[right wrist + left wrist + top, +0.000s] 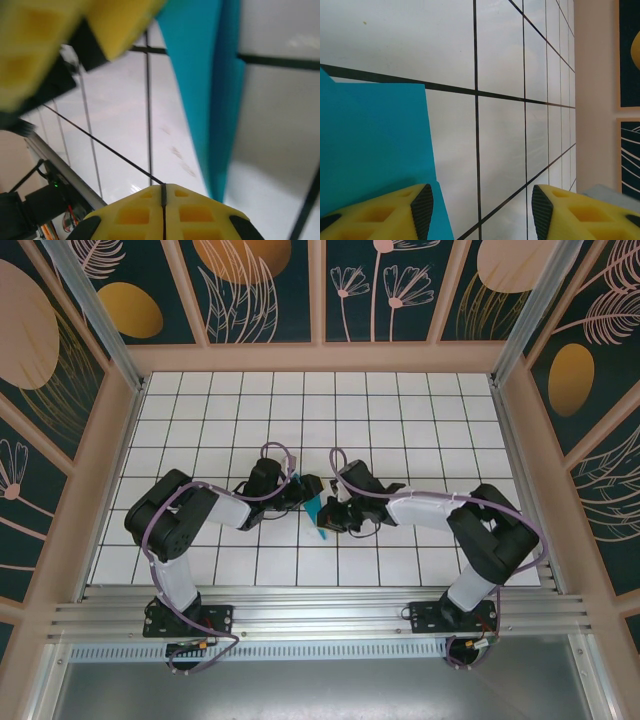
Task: Fold a paper plane with a square sheet of paper (pick it up from the middle)
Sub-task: Fold the wing for the fifth time at the center of the table.
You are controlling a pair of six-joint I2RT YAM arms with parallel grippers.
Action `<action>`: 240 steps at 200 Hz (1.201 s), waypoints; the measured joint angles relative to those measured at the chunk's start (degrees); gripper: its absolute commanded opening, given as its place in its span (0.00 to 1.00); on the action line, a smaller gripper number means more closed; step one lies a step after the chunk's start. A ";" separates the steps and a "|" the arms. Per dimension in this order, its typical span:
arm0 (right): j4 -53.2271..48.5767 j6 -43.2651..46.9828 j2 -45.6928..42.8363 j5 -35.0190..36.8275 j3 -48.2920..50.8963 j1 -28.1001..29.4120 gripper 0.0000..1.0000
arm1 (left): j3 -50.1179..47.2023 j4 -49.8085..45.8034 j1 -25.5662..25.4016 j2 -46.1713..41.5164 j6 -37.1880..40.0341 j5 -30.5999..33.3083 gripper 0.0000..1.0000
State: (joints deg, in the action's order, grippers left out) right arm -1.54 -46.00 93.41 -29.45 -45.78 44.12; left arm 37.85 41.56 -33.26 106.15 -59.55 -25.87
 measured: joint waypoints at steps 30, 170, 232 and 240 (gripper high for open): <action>2.10 -1.44 2.78 0.35 -1.70 -0.20 0.08 | 0.07 0.00 0.07 0.04 0.00 -0.28 0.58; 5.81 -2.21 4.96 -1.16 3.69 -0.70 0.10 | 0.11 -0.04 0.11 0.11 0.26 -0.46 0.58; 7.39 -2.45 2.82 -1.42 6.84 -0.50 0.10 | 0.11 -0.15 0.11 0.11 0.63 -0.55 0.58; 6.14 -2.36 2.08 -1.38 6.84 -0.39 0.10 | 0.11 -0.15 0.11 0.11 0.63 -0.57 0.58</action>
State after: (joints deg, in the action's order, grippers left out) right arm 4.60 -48.36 95.48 -30.83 -38.94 43.72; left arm 37.95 41.41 -33.15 106.26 -58.92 -26.44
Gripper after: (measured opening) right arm 0.094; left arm 0.579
